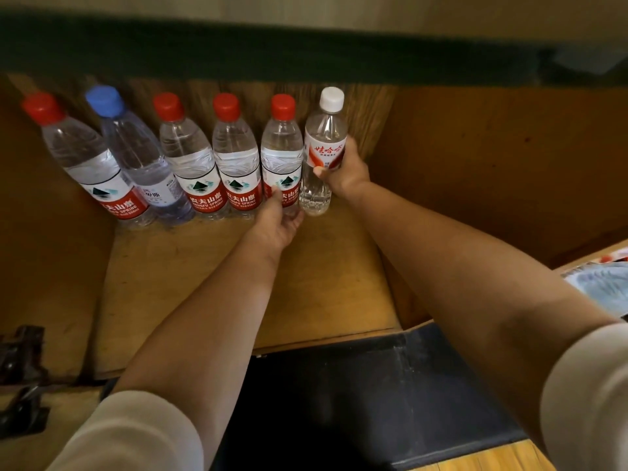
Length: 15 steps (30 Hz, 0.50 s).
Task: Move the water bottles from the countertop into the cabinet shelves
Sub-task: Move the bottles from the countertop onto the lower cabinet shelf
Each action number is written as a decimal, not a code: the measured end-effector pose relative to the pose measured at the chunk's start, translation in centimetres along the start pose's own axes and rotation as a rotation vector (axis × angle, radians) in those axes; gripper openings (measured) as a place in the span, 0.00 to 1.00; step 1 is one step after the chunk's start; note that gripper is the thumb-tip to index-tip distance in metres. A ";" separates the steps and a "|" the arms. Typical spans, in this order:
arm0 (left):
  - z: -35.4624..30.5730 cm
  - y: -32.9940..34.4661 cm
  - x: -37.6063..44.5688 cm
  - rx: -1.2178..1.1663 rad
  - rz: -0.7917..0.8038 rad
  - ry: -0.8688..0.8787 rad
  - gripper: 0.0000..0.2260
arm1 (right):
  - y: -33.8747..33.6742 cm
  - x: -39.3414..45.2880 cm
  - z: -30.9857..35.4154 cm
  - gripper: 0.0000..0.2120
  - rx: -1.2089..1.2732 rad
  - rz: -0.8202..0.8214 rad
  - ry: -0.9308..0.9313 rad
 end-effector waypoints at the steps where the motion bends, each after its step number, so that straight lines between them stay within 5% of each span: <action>1: 0.1 -0.1 0.0 0.042 0.020 -0.011 0.17 | 0.0 -0.1 0.0 0.31 0.002 -0.002 -0.001; 6: 0.9 -1.4 -1.4 0.242 0.116 -0.066 0.23 | 0.1 -3.1 -1.1 0.37 0.089 -0.023 -0.046; 15: 4.1 -5.1 -8.8 0.908 0.117 0.204 0.09 | -2.2 -14.4 -8.9 0.17 0.088 0.130 -0.084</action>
Point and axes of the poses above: each hand's wrist, its own x-axis towards the middle knuckle, its own y-axis out of the palm, z = x × y, the point moved 7 cm from there along x, towards the middle knuckle, and after that the axes turned 1 degree about -z, right-handed, at the moved point
